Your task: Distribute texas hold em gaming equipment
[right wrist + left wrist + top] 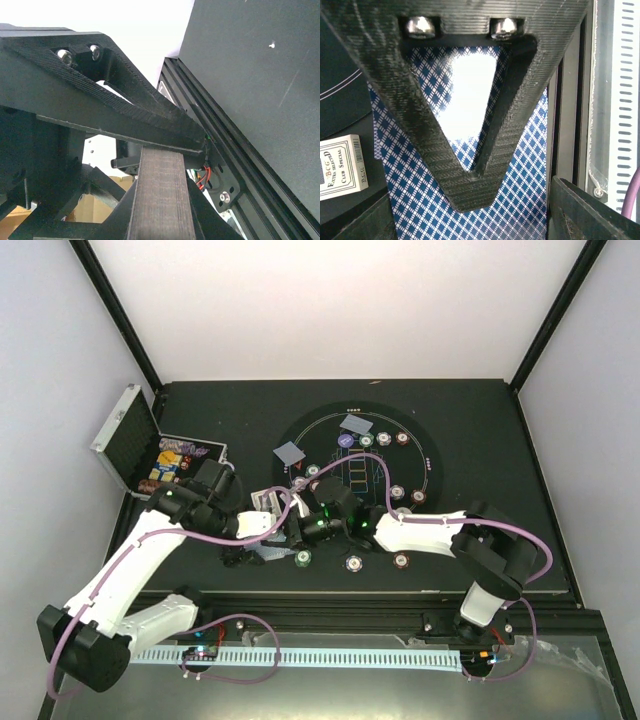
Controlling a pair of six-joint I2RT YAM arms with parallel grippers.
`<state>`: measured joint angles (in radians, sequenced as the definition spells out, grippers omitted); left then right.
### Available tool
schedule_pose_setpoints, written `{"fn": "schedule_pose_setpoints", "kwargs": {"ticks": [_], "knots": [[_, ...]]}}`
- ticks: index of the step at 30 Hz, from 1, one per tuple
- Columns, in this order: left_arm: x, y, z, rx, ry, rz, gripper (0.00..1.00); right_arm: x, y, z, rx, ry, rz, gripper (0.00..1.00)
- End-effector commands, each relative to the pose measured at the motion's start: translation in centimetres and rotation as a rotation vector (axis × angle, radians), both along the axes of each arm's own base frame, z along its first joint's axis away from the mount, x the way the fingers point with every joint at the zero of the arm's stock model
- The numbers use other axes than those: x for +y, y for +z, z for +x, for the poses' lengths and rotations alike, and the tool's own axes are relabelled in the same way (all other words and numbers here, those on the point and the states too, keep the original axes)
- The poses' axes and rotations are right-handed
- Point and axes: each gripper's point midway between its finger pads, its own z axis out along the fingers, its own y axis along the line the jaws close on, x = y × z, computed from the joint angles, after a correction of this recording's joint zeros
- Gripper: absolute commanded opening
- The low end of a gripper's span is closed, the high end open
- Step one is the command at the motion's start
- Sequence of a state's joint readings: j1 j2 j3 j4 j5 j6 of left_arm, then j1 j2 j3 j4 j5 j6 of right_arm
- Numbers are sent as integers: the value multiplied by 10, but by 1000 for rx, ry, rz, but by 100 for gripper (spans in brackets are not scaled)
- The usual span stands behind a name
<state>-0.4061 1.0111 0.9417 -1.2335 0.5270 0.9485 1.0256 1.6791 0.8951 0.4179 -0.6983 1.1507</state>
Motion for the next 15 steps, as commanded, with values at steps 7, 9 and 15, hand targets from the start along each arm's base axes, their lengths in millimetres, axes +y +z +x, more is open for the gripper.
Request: {"fn": "schedule_pose_setpoints", "kwargs": {"ticks": [7, 9, 15], "knots": [[-6, 1, 8, -73, 7, -49, 78, 10, 23, 8, -36, -22, 52, 1], [-5, -2, 7, -75, 8, -40, 79, 11, 22, 9, -33, -24, 50, 1], [-1, -8, 6, -90, 1, -19, 79, 12, 17, 10, -23, -25, 40, 1]]}}
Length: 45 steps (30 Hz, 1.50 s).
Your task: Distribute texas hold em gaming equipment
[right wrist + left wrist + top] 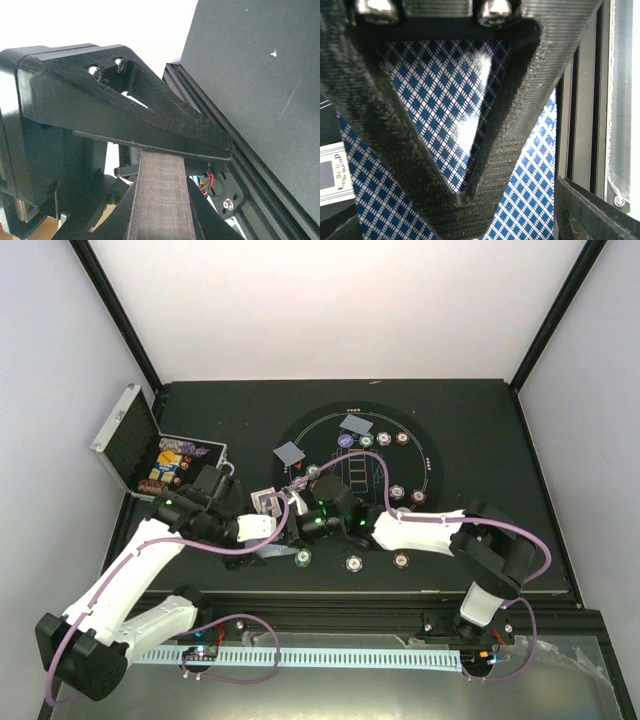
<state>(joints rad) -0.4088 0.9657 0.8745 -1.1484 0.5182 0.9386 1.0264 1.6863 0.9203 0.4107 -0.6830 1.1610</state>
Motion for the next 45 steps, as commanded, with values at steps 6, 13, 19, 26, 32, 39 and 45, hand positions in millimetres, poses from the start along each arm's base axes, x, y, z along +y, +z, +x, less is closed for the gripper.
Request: {"fn": "schedule_pose_setpoints", "kwargs": {"ticks": [6, 13, 19, 26, 32, 39, 45], "knots": [[0, 2, 7, -66, -9, 1, 68, 8, 3, 5, -8, -7, 11, 1], [0, 1, 8, -88, -4, 1, 53, 7, -3, 6, -3, -19, -11, 1], [1, 3, 8, -89, -1, 1, 30, 4, -12, 9, -1, -41, -46, 1], [0, 12, 8, -98, 0, -8, 2, -5, -36, 15, -3, -88, -134, 1], [-1, 16, 0, -65, -14, -23, 2, -10, -44, 18, -7, -98, -161, 5], [4, 6, 1, -43, -2, 23, 2, -14, -21, 21, -35, -94, -110, 40], [6, 1, 5, -34, 7, 51, 1, -19, -12, 20, -50, -86, -104, 48]]}}
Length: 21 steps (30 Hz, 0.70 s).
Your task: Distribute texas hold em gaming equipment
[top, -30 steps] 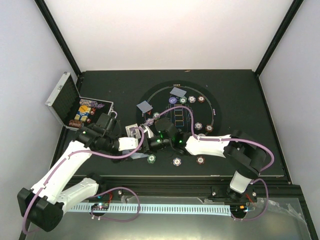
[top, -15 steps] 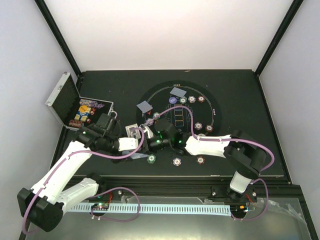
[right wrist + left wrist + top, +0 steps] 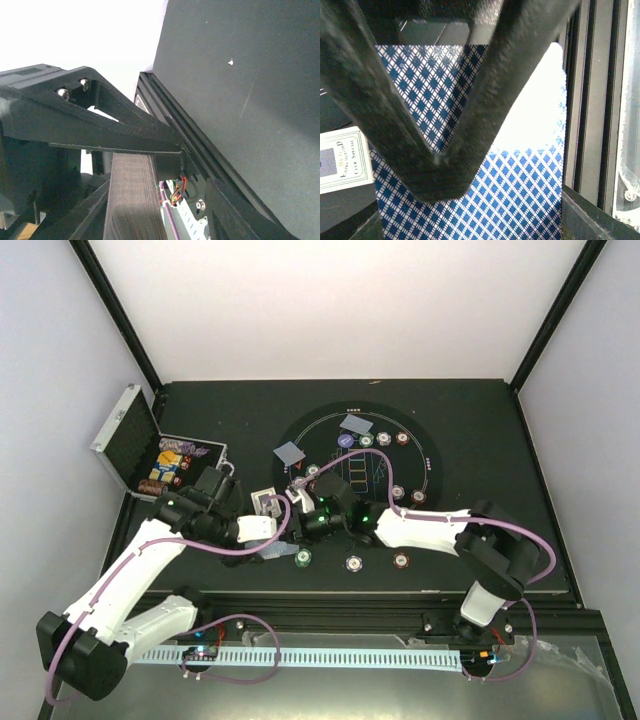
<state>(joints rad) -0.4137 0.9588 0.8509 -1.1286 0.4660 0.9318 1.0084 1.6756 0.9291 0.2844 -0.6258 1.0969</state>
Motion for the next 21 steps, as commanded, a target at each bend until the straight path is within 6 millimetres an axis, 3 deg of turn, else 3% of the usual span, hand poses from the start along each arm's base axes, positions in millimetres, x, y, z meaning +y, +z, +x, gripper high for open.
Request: {"fn": "schedule_pose_setpoints", "kwargs": {"ticks": [1, 10, 21], "knots": [[0, 10, 2, -17, -11, 9, 2, -10, 7, 7, -30, -33, -10, 49], [1, 9, 4, -26, -3, 12, 2, -13, 8, 0, -26, -8, 2, 48], [-4, 16, 8, -22, 14, -18, 1, 0, 9, -12, 0, 54, 38, 54]]}}
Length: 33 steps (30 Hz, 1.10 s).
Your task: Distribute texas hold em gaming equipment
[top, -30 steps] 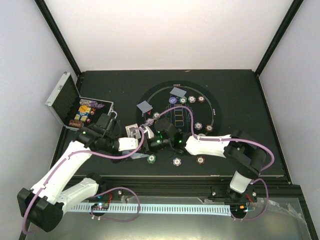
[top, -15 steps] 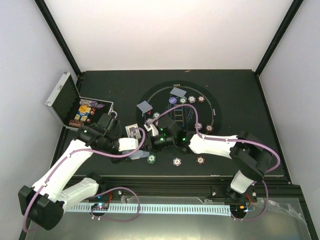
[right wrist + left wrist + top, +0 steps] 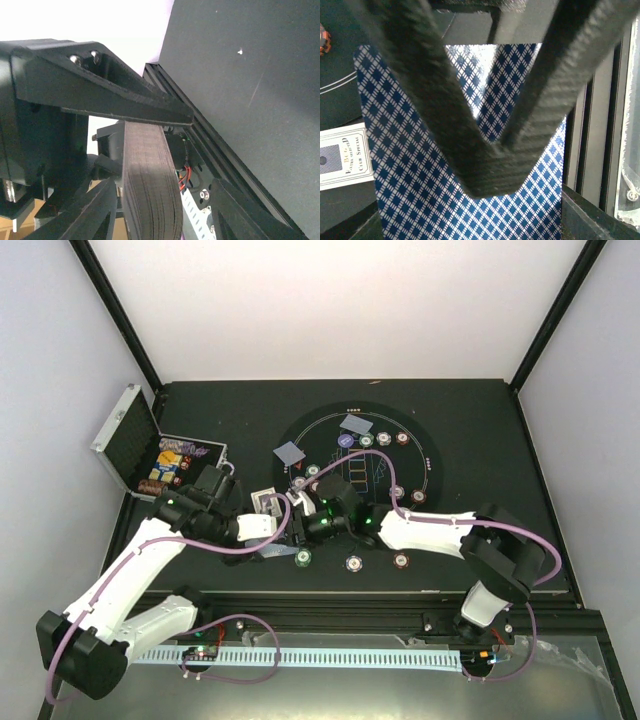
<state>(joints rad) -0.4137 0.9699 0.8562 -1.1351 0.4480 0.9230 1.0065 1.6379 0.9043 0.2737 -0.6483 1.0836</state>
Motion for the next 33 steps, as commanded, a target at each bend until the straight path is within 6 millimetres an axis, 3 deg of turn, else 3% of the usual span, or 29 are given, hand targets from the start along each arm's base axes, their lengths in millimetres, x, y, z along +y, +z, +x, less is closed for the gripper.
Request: {"fn": "schedule_pose_setpoints", "kwargs": {"ticks": [1, 13, 33], "knots": [[-7, 19, 6, -31, 1, -38, 2, 7, 2, -5, 6, 31, 24, 54], [-7, 22, 5, -36, 2, -45, 1, -27, -17, 3, 7, -35, -39, 48], [-7, 19, 7, -37, 7, -42, 2, -48, 4, 9, -72, -82, -63, 29]]}}
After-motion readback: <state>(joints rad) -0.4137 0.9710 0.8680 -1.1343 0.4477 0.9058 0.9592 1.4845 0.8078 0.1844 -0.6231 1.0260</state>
